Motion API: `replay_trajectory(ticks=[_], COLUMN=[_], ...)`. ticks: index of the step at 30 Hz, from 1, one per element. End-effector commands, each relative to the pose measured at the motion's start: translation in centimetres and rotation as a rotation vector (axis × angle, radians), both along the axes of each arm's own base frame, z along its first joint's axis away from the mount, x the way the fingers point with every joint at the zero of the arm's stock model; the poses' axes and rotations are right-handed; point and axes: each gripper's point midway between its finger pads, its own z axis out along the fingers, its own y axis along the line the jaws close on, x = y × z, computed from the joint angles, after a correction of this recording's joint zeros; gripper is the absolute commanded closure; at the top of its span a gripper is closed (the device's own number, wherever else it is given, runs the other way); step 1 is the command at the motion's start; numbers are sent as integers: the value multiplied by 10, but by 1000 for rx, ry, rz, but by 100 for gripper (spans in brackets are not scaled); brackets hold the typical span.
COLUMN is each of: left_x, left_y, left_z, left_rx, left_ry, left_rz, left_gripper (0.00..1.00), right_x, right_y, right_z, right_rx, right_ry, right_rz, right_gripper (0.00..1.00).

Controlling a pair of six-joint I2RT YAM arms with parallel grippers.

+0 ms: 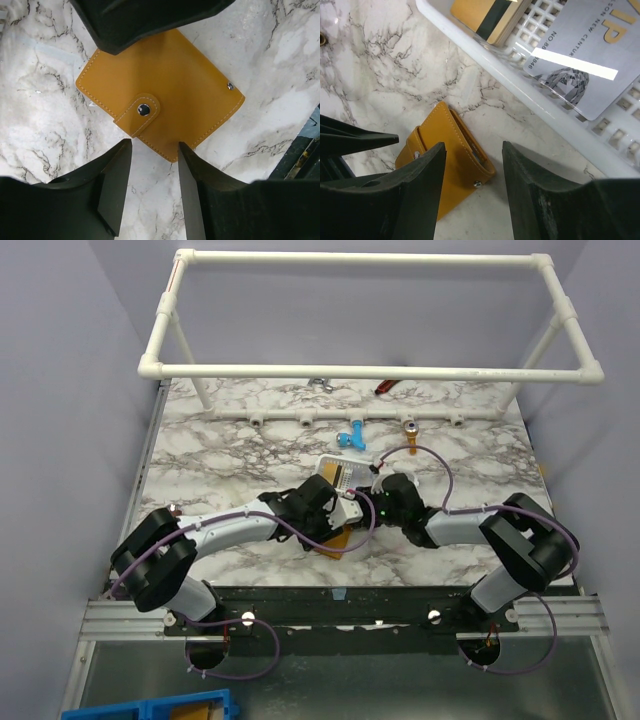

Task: Put the credit cards into the card holder
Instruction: Open the card holder at the center of the board.

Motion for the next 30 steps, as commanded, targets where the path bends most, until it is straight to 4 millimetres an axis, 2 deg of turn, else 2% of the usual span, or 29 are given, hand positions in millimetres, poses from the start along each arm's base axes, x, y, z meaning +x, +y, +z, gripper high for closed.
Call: replay_trajectory(ticks=[1,9,13,17,19,23,27,29,30], left_x=[-5,0,-1,0,2,8,7,11,13], left_y=[-12,-15,-17,-22,-32,-51,-48,-45,-43], left_z=[5,-7,-11,-10,3,37,52,57,60], left_rx=[-42,27,43,52,7,-89,-173,-241,-272], left_ry=[49,88,108,120,113,98,185,233,261], left_rz=[-28,-8,-22,-52,-57,-52,31,88,119], left_gripper=[53,58,61,64,64,56,51,31,25], right_x=[-19,-42,-50,-54,-56,-55,-48,-45,-44], right_y=[-2,-2,-8,-15,-18,-27,-44,-54,-59], right_z=[-15,-4,2,4,3,2,2,7,10], right_rx=[-4,48,72,66,64,42,3,2,4], right_ry=[38,71,77,78,80,77,65,43,33], right_rz=[76,135,121,105,91,43,-63,-128,-155], right_gripper=[50,62,75,99,99,99,99,99,99])
